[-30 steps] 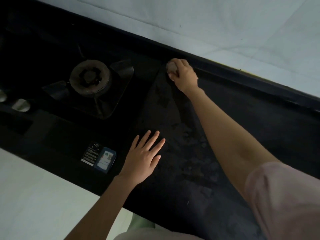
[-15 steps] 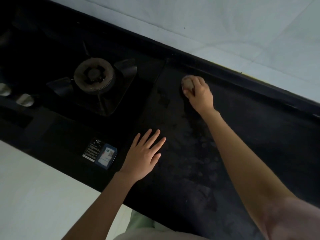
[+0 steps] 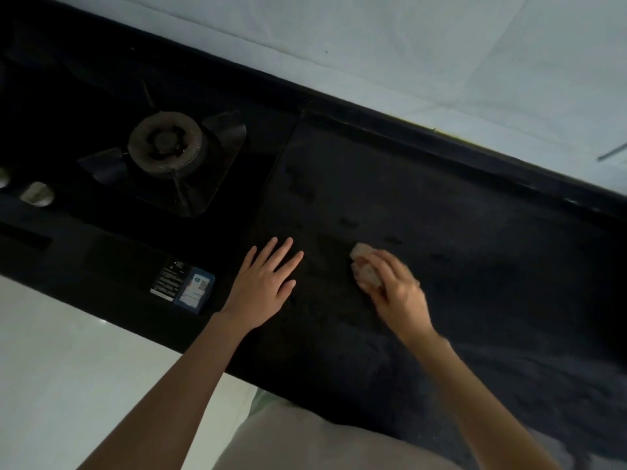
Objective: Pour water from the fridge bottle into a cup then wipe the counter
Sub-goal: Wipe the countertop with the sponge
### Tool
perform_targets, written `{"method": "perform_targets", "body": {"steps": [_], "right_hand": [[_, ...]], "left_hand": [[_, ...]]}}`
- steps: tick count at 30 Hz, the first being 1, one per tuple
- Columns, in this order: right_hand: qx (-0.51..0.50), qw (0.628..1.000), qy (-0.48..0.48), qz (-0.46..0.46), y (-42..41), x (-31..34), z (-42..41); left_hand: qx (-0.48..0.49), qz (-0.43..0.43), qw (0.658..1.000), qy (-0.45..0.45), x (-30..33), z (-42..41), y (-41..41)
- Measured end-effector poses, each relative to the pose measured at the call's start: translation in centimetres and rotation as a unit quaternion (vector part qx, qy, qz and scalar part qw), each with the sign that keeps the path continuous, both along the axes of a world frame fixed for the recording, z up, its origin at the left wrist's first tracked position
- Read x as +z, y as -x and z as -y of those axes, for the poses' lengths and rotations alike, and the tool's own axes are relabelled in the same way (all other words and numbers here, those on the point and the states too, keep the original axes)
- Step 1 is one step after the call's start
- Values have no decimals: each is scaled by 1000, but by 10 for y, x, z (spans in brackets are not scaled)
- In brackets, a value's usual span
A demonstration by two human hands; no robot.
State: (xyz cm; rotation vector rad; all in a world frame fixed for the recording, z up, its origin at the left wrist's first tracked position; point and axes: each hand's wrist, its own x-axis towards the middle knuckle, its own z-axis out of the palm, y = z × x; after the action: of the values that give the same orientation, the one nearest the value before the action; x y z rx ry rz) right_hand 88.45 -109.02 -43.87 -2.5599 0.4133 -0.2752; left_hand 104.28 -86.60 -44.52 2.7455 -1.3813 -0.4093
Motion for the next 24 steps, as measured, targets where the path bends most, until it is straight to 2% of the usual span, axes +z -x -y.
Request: {"method": "perform_targets", "body": {"steps": [4, 8, 14, 16, 19, 22, 24], "right_hand": [[-90, 996, -14, -13, -49, 0, 51], [-68, 998, -11, 11, -89, 6, 32], [51, 999, -9, -3, 15, 0, -41], [17, 1000, -11, 9, 56, 1, -40], [-71, 997, -4, 10, 84, -2, 9], [-183, 983, -9, -15, 58, -1, 75], [-211, 977, -12, -23, 22, 6, 95]], "left_hand": [[-5, -5, 1000, -8, 4, 1, 1], [-10, -2, 1000, -19, 7, 1, 0], [-5, -11, 1000, 0, 13, 1, 5], [-9, -7, 1000, 0, 10, -1, 8], [-10, -4, 1000, -13, 8, -3, 9], [-7, -5, 1000, -26, 8, -2, 9], [-6, -2, 999, -32, 9, -1, 10]]}}
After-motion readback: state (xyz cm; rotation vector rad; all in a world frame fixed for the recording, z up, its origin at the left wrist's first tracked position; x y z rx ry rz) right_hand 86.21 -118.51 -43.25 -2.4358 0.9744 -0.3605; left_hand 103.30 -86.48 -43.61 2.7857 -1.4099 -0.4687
